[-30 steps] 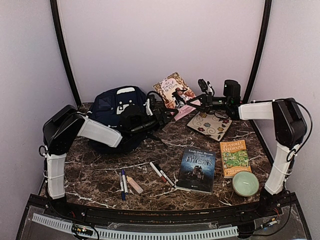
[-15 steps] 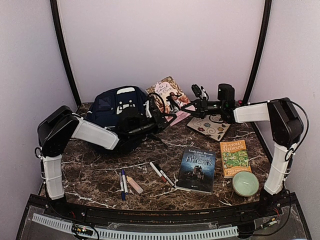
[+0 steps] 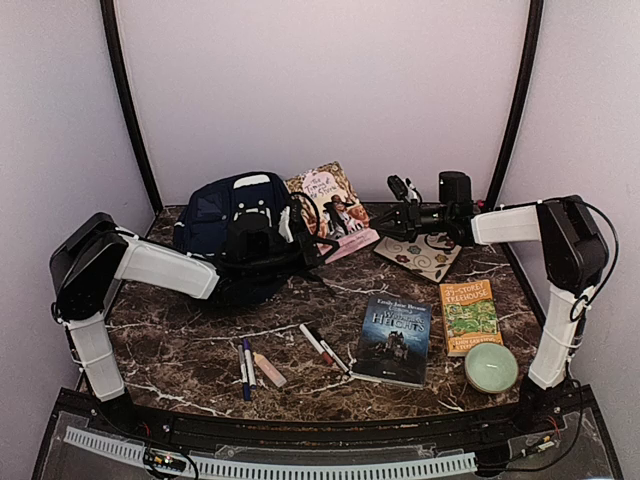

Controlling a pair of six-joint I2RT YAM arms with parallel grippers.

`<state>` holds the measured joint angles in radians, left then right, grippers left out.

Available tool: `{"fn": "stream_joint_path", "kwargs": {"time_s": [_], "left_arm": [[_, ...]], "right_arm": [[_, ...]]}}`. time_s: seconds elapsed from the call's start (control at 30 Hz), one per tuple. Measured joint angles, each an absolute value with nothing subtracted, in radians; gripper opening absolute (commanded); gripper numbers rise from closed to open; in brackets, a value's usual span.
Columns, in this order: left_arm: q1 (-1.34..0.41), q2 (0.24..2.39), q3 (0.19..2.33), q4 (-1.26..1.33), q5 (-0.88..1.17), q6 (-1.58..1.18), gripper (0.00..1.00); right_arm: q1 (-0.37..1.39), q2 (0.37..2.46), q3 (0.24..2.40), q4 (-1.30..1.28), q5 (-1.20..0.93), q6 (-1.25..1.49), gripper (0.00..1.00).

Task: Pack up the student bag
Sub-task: Pass from the right arm to the left, then pass from the left arm to the right

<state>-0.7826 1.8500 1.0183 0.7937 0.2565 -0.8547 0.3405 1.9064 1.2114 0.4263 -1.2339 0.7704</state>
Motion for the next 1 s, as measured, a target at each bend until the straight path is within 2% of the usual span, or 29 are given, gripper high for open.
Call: {"fn": "stream_joint_path", "kwargs": {"time_s": [0.3, 0.4, 0.53, 0.6, 0.77, 0.87, 1.0], "left_arm": [[-0.782, 1.831, 1.016, 0.735, 0.246, -0.815, 0.00], [-0.780, 1.831, 1.016, 0.731, 0.266, -0.808, 0.00], [-0.767, 1.831, 1.016, 0.736, 0.350, -0.797, 0.00], [-0.760, 1.831, 1.016, 0.738, 0.405, -0.796, 0.00], [-0.741, 1.831, 1.028, 0.752, 0.518, -0.799, 0.00], [-0.731, 1.831, 1.028, 0.769, 0.558, -0.810, 0.00], [-0.709, 1.831, 1.028, 0.789, 0.578, -0.823, 0.00]], "right_arm": [[0.343, 1.906, 1.211, 0.366, -1.231, 0.712, 0.22], [0.345, 1.906, 1.216, 0.330, -1.230, 0.681, 0.33], [0.344, 1.936, 1.300, 0.191, -1.218, 0.568, 0.59], [0.344, 1.962, 1.373, 0.095, -1.207, 0.479, 0.66], [0.358, 1.982, 1.470, -0.106, -1.197, 0.287, 0.66], [0.385, 1.982, 1.469, -0.177, -1.208, 0.221, 0.58], [0.412, 1.982, 1.454, -0.229, -1.273, 0.179, 0.42]]}}
